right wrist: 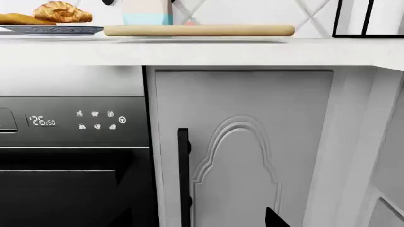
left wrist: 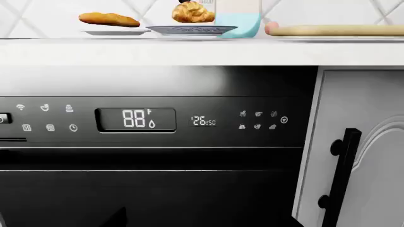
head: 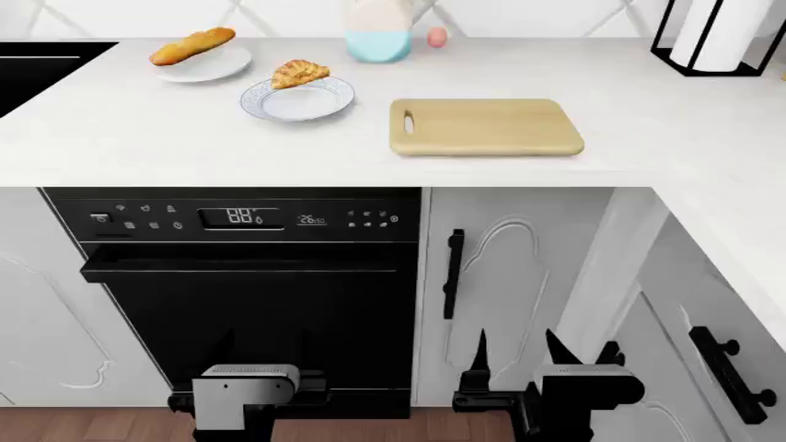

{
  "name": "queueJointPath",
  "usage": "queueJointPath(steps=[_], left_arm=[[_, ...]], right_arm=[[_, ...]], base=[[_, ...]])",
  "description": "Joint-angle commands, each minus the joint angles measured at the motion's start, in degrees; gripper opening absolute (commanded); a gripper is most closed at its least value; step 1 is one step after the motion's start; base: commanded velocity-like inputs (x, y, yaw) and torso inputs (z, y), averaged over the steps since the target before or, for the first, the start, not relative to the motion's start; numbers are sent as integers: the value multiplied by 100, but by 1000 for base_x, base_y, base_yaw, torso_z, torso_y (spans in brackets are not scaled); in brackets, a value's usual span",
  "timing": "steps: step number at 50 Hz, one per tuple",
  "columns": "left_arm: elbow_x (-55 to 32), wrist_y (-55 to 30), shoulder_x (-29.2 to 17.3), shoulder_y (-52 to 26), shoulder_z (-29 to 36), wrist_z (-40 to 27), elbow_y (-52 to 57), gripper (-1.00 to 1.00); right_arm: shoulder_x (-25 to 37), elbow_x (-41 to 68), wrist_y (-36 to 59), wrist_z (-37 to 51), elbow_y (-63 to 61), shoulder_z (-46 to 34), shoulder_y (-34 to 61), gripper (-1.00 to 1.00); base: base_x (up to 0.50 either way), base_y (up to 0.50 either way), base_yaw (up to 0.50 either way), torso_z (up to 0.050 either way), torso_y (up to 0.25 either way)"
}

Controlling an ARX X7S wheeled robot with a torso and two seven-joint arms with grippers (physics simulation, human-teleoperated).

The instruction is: From the different types of pastries on the counter, select a croissant and place it on the cutting board. Then retrieve a jar of jam from the cabinet and place it alongside the croissant on the cutting board.

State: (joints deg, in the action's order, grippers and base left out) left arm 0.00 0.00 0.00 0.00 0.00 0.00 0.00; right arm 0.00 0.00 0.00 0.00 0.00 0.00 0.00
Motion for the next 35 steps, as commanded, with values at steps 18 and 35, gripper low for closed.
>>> queueJointPath(steps=[18,35], left_arm=[[-331,-1842,-551,-492,357,-206,2048,100],[-1165,-4364,-1132,-2098,-190,67,3668,100]], right_arm=[[393,292,1116,292,-1109,-458,355,100],[917,1512,4646,154,-3352,71,2061,100]], base=[[0,0,0,0,0],[0,0,0,44,0]])
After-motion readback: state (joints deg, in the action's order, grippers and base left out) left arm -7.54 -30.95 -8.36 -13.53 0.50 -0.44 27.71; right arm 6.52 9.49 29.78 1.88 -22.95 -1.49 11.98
